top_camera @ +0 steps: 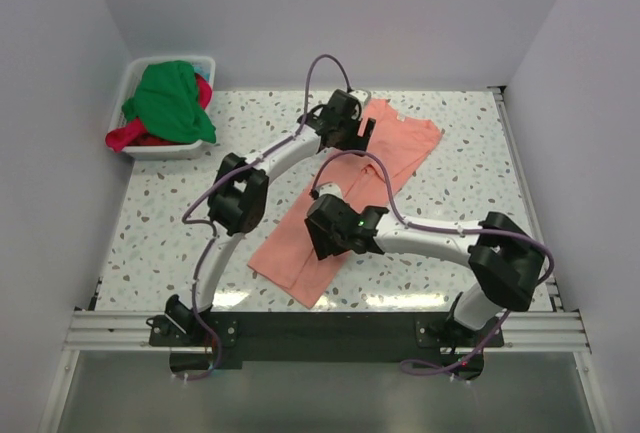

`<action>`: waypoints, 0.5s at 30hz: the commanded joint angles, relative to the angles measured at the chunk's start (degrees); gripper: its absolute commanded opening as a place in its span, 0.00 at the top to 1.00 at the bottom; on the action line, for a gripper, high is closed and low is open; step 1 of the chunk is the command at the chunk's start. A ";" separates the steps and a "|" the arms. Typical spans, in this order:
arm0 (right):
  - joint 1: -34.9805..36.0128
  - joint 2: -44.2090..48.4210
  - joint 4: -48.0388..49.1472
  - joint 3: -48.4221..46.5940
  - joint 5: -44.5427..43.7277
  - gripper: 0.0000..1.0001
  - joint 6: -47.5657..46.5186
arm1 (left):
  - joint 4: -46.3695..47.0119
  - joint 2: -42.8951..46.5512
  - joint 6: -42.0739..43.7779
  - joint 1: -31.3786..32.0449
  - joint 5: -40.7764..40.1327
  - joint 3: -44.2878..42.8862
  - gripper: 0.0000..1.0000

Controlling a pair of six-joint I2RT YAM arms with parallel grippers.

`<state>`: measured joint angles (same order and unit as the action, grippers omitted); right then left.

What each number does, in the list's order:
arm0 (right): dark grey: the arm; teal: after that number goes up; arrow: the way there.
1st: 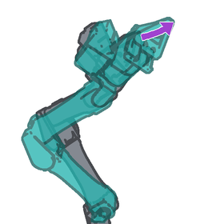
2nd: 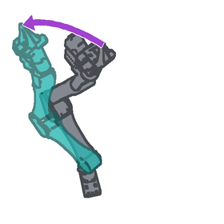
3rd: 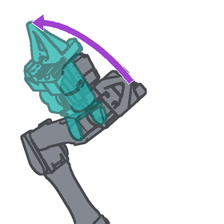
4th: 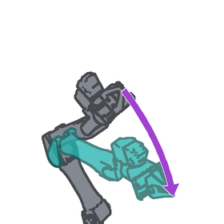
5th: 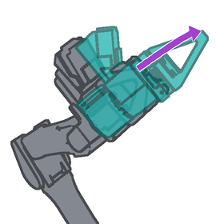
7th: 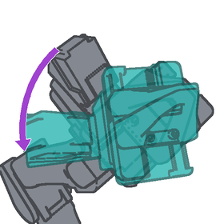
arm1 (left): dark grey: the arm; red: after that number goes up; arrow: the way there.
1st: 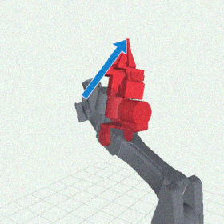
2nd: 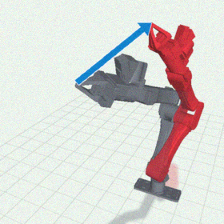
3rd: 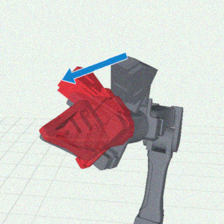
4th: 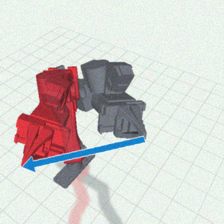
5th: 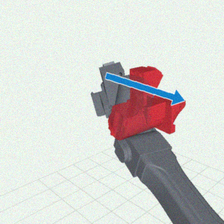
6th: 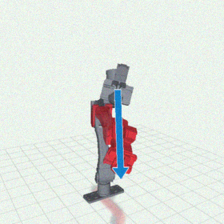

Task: Fold and stack the t-shirts
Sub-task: Fold the tshirt

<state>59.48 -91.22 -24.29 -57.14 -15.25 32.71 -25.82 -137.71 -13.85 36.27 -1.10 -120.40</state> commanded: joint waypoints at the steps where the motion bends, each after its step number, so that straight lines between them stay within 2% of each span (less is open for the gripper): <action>1: 1.60 -2.73 3.82 -3.58 1.35 0.34 -1.16 | -3.88 -3.61 2.95 -0.32 4.09 -5.63 0.10; 9: 3.27 -6.86 4.96 -4.55 1.88 0.34 -1.68 | -3.09 -6.34 3.65 -0.32 6.29 -6.78 0.10; 15: 3.18 -9.23 6.01 -3.68 2.85 0.34 -1.60 | -3.62 -8.01 2.34 -0.33 2.96 -8.19 0.10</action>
<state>62.59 -99.33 -21.17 -59.88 -13.34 31.46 -29.26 -144.46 -11.35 36.27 3.18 -126.15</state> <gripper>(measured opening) 0.656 0.901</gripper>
